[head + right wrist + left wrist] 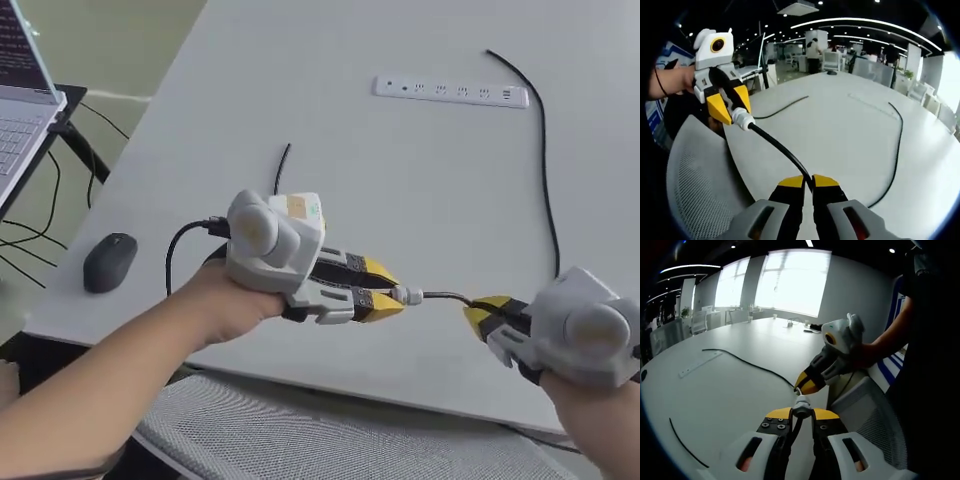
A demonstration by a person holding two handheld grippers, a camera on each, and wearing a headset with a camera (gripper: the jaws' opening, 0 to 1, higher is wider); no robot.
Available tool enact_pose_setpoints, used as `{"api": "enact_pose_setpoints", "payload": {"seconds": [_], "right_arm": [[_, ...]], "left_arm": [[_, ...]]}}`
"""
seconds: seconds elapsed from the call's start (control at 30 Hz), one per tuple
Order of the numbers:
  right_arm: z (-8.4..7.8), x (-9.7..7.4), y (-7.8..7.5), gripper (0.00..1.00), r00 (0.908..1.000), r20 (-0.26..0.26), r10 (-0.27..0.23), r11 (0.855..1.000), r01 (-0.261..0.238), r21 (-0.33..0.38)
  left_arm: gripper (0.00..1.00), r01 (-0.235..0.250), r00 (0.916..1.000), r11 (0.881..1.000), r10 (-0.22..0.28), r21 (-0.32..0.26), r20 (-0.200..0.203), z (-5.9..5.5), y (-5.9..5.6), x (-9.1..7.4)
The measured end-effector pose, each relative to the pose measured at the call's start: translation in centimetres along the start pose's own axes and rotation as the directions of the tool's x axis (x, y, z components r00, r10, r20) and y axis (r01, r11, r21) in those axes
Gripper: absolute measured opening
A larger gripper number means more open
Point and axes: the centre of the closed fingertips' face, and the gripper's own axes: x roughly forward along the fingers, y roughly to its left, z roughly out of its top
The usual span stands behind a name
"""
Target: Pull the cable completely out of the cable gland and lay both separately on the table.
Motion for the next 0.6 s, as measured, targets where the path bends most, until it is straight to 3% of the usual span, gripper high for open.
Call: {"api": "enact_pose_setpoints", "payload": {"seconds": [0.1, 0.23, 0.4, 0.53, 0.6], "right_arm": [[-0.2, -0.1, 0.1, 0.0, 1.0, -0.009, 0.003, 1.0, -0.003, -0.012], [0.0, -0.3, 0.4, 0.0, 1.0, -0.008, 0.002, 0.997, -0.003, -0.081], [0.8, -0.8, 0.3, 0.01, 0.9999, 0.014, -0.003, 0.996, 0.004, -0.088], [1.8, -1.4, 0.4, 0.03, 0.9995, 0.015, -0.028, 0.976, 0.031, -0.218], [3.2, -1.7, 1.1, 0.09, 0.9985, 0.049, -0.025, 0.958, 0.038, -0.284]], "left_arm": [[0.15, -0.01, 0.9999, 1.0, 0.01, -0.001, 0.002, 0.2, 0.3, 0.0], [0.15, -0.019, 0.9998, 1.0, 0.019, -0.006, 0.002, 0.2, 0.6, -0.1], [0.15, -0.043, 0.999, 0.999, 0.044, -0.024, 0.014, 0.3, 1.1, -0.7], [0.15, -0.05, 0.9986, 0.998, 0.051, -0.029, 0.014, 0.3, 1.1, -0.8], [0.15, -0.058, 0.9983, 0.998, 0.058, -0.025, 0.011, 0.2, 1.1, -0.9]]}}
